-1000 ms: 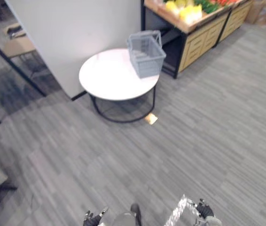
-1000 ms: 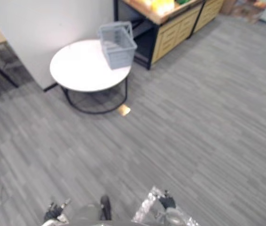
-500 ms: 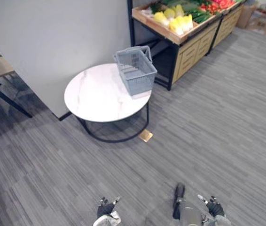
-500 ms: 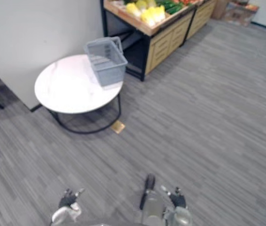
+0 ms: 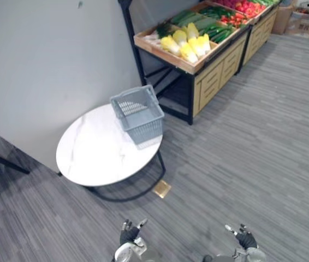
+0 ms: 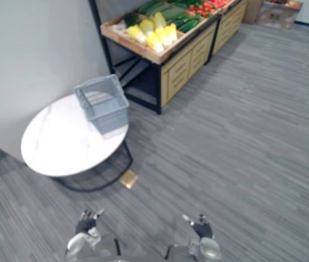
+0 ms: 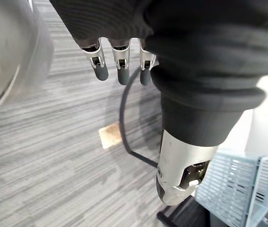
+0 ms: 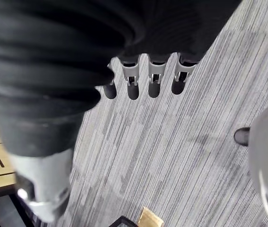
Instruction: Pick vegetable in the basket
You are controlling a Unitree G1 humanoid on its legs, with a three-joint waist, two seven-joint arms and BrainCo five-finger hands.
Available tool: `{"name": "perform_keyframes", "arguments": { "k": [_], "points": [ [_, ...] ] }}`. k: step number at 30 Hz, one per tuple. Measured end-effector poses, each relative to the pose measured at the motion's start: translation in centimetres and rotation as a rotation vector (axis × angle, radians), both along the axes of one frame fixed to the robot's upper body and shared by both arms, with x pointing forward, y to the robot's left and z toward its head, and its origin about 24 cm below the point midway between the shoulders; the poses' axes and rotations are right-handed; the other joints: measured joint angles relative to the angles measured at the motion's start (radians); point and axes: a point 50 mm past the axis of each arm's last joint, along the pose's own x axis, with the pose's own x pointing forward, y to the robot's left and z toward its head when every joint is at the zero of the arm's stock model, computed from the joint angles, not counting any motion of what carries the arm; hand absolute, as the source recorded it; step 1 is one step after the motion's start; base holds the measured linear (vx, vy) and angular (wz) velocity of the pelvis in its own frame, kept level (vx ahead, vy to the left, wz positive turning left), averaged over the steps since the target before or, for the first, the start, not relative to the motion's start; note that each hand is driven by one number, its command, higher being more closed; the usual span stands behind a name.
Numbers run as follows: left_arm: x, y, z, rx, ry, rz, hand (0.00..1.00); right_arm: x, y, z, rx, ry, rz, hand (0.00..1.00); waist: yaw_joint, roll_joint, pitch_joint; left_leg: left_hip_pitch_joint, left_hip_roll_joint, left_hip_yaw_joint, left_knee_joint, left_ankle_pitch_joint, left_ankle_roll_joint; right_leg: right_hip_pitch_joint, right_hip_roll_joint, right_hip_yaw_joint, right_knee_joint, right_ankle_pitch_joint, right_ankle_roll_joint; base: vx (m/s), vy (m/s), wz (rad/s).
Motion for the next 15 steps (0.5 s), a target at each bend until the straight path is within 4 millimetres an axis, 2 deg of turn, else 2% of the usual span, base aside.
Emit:
{"name": "perform_keyframes", "arguments": {
  "k": [1, 2, 3, 4, 5, 6, 7, 9, 10, 12, 13, 14, 15],
  "points": [
    [0.0, 0.1, 0.0, 0.004, 0.0, -0.001, 0.0, 0.0, 0.1, 0.0, 0.002, 0.003, 0.002, 0.0, 0.001, -0.002, 0.0, -0.012, -0.013, 0.019, -0.067, -0.006, 0.002, 0.015, -0.006, 0.003, -0.008, -0.004, 0.007, 0.34, 0.086, -0.27],
    [-0.2, 0.2, 0.0, 0.007, 0.002, 0.001, 0.0, 0.0, 0.1, 0.0, 0.0, 0.004, 0.01, 0.0, 0.001, -0.004, -0.001, -0.015, -0.042, 0.056, -0.207, -0.003, 0.006, 0.038, -0.016, 0.006, -0.022, -0.012, 0.026, 0.4, 0.152, -0.16],
    [-0.4, 0.3, -0.1, 0.009, 0.006, 0.003, 0.0, -0.2, 0.1, -0.1, -0.007, 0.01, 0.027, 0.0, -0.001, -0.002, -0.002, -0.017, -0.089, 0.099, -0.449, 0.024, 0.021, 0.082, -0.03, 0.01, -0.045, -0.03, 0.052, 0.42, 0.183, -0.15],
    [-0.7, 0.4, -0.1, 0.011, 0.011, 0.006, 0.0, -0.3, 0.1, -0.1, -0.007, 0.015, 0.034, 0.0, 0.0, 0.003, -0.006, -0.017, -0.11, 0.117, -0.581, 0.065, 0.026, 0.106, -0.031, 0.013, -0.061, -0.042, 0.069, 0.45, 0.215, -0.13],
    [-0.9, 0.4, -0.2, 0.014, 0.014, 0.007, 0.0, -0.4, 0.2, -0.1, -0.009, 0.018, 0.044, 0.0, 0.001, 0.006, -0.008, -0.019, -0.117, 0.122, -0.643, 0.088, 0.027, 0.122, -0.03, 0.018, -0.071, -0.052, 0.08, 0.4, 0.235, -0.23],
    [-1.2, 0.6, -0.3, 0.018, 0.023, 0.012, 0.0, -0.4, 0.5, -0.2, -0.009, 0.02, 0.066, 0.0, 0.009, 0.008, -0.013, -0.02, -0.12, 0.122, -0.686, 0.144, 0.048, 0.142, -0.029, 0.033, -0.078, -0.07, 0.096, 0.52, 0.292, -0.48],
    [-2.2, 1.6, -0.5, 0.039, 0.053, 0.024, 0.0, -0.4, 1.3, -0.3, 0.006, 0.028, 0.092, 0.0, 0.026, -0.024, -0.059, -0.015, -0.151, 0.144, -0.674, 0.202, 0.118, 0.159, -0.056, 0.075, -0.094, -0.087, 0.082, 0.54, 0.266, -0.48],
    [-2.6, 2.3, -0.6, 0.054, 0.066, 0.037, 0.0, -0.3, 2.0, -0.4, 0.022, 0.026, 0.106, 0.0, 0.027, -0.064, -0.081, -0.02, -0.186, 0.158, -0.656, 0.162, 0.157, 0.147, -0.092, 0.125, -0.084, -0.055, 0.073, 0.63, 0.24, -0.09],
    [-2.9, 2.7, -0.7, 0.063, 0.08, 0.036, 0.0, -0.6, 2.1, -0.6, 0.026, 0.041, 0.106, 0.0, 0.031, -0.089, -0.1, -0.009, -0.215, 0.166, -0.624, 0.138, 0.19, 0.144, -0.124, 0.176, -0.045, -0.019, 0.095, 0.63, 0.263, 0.23],
    [-3.7, 3.1, -1.0, 0.072, 0.123, 0.035, 0.0, -1.0, 1.9, -0.8, 0.027, 0.057, 0.105, 0.0, 0.034, -0.109, -0.132, 0.025, -0.251, 0.165, -0.634, 0.108, 0.202, 0.123, -0.143, 0.224, 0.042, 0.031, 0.106, 0.59, 0.27, 0.2],
    [-4.4, 3.0, -1.4, 0.074, 0.16, 0.012, 0.0, -1.1, 1.6, -0.9, 0.025, 0.066, 0.1, 0.0, 0.037, -0.103, -0.137, 0.073, -0.257, 0.158, -0.666, 0.083, 0.192, 0.082, -0.136, 0.257, 0.168, 0.082, 0.137, 0.59, 0.271, 0.06],
    [-4.8, 3.0, -1.5, 0.076, 0.182, -0.003, 0.0, -1.3, 1.5, -0.9, 0.027, 0.069, 0.099, 0.0, 0.036, -0.1, -0.138, 0.102, -0.261, 0.148, -0.686, 0.068, 0.184, 0.055, -0.134, 0.267, 0.251, 0.113, 0.187, 0.53, 0.257, 0.12],
    [-5.3, 3.3, -1.6, 0.089, 0.206, -0.026, 0.0, -1.8, 1.6, -1.2, 0.033, 0.091, 0.102, 0.0, 0.027, -0.107, -0.137, 0.165, -0.277, 0.133, -0.72, 0.049, 0.176, -0.02, -0.13, 0.309, 0.459, 0.204, 0.284, 0.32, 0.153, 0.25]
  ]
}}
